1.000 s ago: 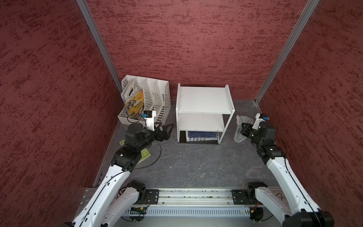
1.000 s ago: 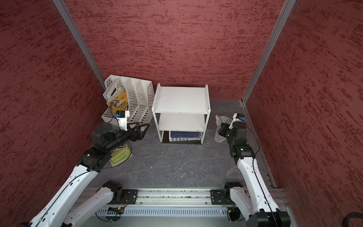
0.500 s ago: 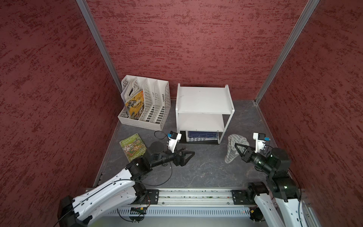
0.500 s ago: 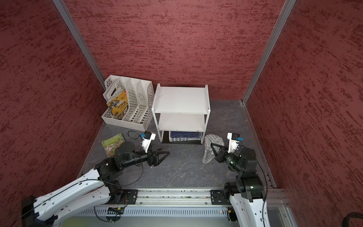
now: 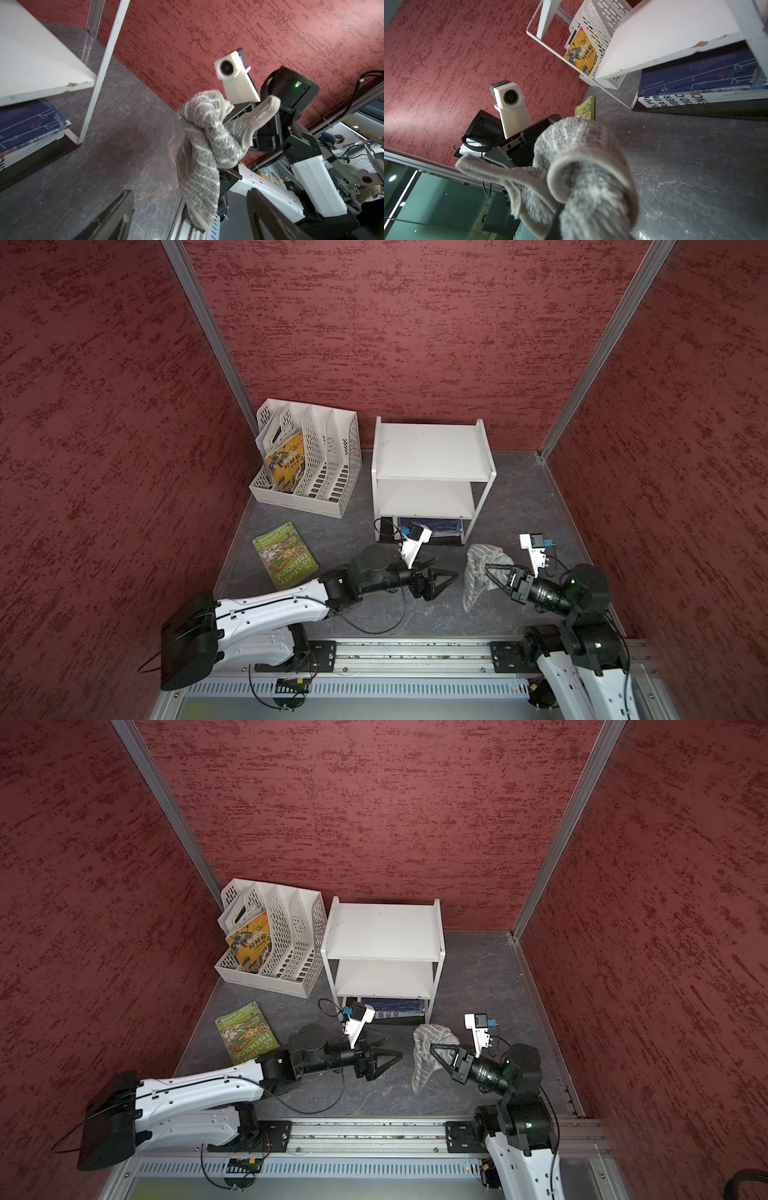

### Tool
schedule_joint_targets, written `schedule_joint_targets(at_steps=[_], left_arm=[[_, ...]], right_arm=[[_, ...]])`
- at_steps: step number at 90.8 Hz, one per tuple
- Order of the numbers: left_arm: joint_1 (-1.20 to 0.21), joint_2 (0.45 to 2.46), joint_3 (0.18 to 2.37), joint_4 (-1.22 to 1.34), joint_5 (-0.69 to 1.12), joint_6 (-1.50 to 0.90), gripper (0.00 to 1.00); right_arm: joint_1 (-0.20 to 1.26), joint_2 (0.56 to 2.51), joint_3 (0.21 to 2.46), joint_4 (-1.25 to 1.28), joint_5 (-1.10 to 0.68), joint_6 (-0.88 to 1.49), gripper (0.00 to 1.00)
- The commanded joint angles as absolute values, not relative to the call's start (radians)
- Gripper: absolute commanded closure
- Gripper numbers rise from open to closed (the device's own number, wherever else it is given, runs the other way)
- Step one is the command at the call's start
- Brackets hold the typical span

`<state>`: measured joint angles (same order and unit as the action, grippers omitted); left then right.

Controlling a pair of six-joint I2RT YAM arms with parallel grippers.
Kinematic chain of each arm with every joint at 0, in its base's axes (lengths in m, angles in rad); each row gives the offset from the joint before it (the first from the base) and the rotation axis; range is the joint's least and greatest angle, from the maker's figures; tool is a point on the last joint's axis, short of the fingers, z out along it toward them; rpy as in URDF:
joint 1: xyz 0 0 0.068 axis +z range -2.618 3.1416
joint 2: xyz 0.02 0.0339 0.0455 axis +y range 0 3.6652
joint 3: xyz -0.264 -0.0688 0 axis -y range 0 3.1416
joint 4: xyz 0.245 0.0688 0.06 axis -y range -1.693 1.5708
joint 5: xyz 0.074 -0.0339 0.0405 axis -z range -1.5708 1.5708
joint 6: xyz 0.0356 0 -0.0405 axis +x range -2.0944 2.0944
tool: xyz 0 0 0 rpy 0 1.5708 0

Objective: Wipe the bookshelf clean with a cloth
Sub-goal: Adjust the cleaning item.

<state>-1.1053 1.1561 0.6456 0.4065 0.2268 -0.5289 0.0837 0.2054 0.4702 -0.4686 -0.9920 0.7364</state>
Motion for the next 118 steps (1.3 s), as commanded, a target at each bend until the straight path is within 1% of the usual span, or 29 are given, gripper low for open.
schedule_joint_targets(at_steps=[1,19,29,35,41,50,57,65,69,79,84,92,99,104,112,118], left_arm=[[-1.108,1.206,0.672,0.579,0.253,-0.557,0.14],[-1.103,1.323,0.733,0.646,0.309,-0.584,0.20],[-1.097,1.393,0.775,0.662,0.340,-0.599,0.27],[-1.093,1.424,0.792,0.662,0.349,-0.607,0.34],[-1.084,1.446,0.796,0.674,0.360,-0.620,0.44],[-1.061,1.453,0.773,0.728,0.385,-0.653,0.65],[-1.042,1.435,0.746,0.755,0.392,-0.666,0.80],[-1.026,1.396,0.714,0.747,0.390,-0.663,0.95],[-1.018,1.370,0.696,0.733,0.386,-0.657,1.00],[-0.993,1.258,0.639,0.662,0.351,-0.629,1.00],[-0.980,1.163,0.607,0.596,0.322,-0.606,1.00],[-0.959,0.992,0.561,0.457,0.263,-0.564,1.00],[-0.925,0.822,0.541,0.276,0.220,-0.536,1.00],[-0.889,0.692,0.539,0.145,0.195,-0.525,1.00],[-0.807,0.514,0.562,-0.061,0.151,-0.504,1.00],[-0.737,0.421,0.603,-0.197,0.120,-0.483,1.00]], right_arm=[[0.096,0.196,0.447,-0.413,-1.048,0.751,0.97],[0.108,0.201,0.419,-0.349,-1.051,0.783,0.97],[0.119,0.211,0.403,-0.301,-1.049,0.802,0.96],[0.128,0.221,0.394,-0.271,-1.045,0.812,0.95],[0.140,0.234,0.390,-0.261,-1.036,0.808,0.94],[0.150,0.261,0.390,-0.258,-1.021,0.790,0.92],[0.154,0.282,0.397,-0.265,-1.005,0.771,0.88],[0.156,0.297,0.406,-0.258,-0.979,0.757,0.79],[0.156,0.309,0.417,-0.257,-0.968,0.745,0.71],[0.158,0.347,0.480,-0.326,-0.926,0.664,0.54],[0.158,0.372,0.542,-0.388,-0.881,0.605,0.45],[0.158,0.404,0.648,-0.485,-0.768,0.518,0.36],[0.158,0.443,0.752,-0.567,-0.619,0.458,0.31],[0.157,0.487,0.810,-0.593,-0.532,0.426,0.30],[0.157,0.577,0.875,-0.570,-0.445,0.409,0.30],[0.158,0.647,0.900,-0.507,-0.403,0.425,0.30]])
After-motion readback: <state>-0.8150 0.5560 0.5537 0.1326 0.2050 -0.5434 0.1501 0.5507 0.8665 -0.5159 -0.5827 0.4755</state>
